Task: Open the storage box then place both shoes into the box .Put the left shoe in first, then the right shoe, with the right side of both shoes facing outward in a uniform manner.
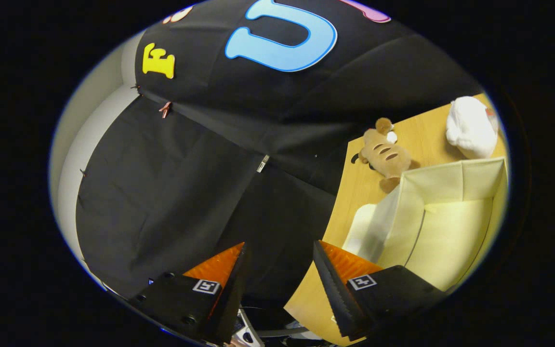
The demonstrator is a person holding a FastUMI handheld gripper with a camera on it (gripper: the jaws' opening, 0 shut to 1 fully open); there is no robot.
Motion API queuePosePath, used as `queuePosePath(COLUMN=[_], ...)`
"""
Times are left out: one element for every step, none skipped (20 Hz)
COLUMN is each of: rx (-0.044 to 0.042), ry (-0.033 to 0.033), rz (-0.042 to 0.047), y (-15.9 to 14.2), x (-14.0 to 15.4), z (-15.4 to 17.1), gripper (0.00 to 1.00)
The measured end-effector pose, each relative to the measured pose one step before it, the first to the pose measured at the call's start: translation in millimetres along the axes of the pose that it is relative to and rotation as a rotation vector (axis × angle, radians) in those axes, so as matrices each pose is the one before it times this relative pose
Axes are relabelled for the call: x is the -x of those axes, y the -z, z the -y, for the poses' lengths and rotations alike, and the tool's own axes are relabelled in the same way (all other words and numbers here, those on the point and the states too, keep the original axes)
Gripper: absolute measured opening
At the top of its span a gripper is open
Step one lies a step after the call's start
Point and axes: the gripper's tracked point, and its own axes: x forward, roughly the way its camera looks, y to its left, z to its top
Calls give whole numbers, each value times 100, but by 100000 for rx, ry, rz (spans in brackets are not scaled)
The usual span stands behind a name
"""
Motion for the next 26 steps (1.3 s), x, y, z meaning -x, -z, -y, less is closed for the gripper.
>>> queuePosePath(rx=[3111,3735,3878,3717,3946,3430,2316,1565,1765,1935,2318,2648,3037,2685,2417,1925,1596,1164,999,1071,1336,1383,856,116,39,-179], ry=[1004,1344,1452,1758,1844,2155,1308,1010,1942,1805,2016,2408,2104,2108,2955,2843,3649,3983,4143,5058,5415,5148,4584,3805,2948,2893], rz=[74,-55,-441,30,1092,1884,1897,1587,2284,2583,3026,2692,2498,1522,728,203,298,685,206,-260,-1320,-1680,-1944,-2886,-3752,-3779], y=[45,133,205,81,-163,-377,-545,-461,-635,-642,-774,-638,-531,-224,42,205,444,430,701,1176,1439,1168,1636,1919,2000,1962], x=[697,836,966,1011,1122,1262,1262,1392,1525,1557,1546,1656,1624,1878,1645,1607,1485,1342,1151,783,681,972,354,107,-19,-217], z=[289,393,353,357,522,480,230,196,521,404,596,793,1035,1060,1403,1426,1578,1650,1826,2247,2261,2535,1977,1874,1436,1261], gripper=[84,85,85,87,91,93,93,92,93,93,93,93,93,93,93,93,93,93,93,93,93,93,93,93,93,92])
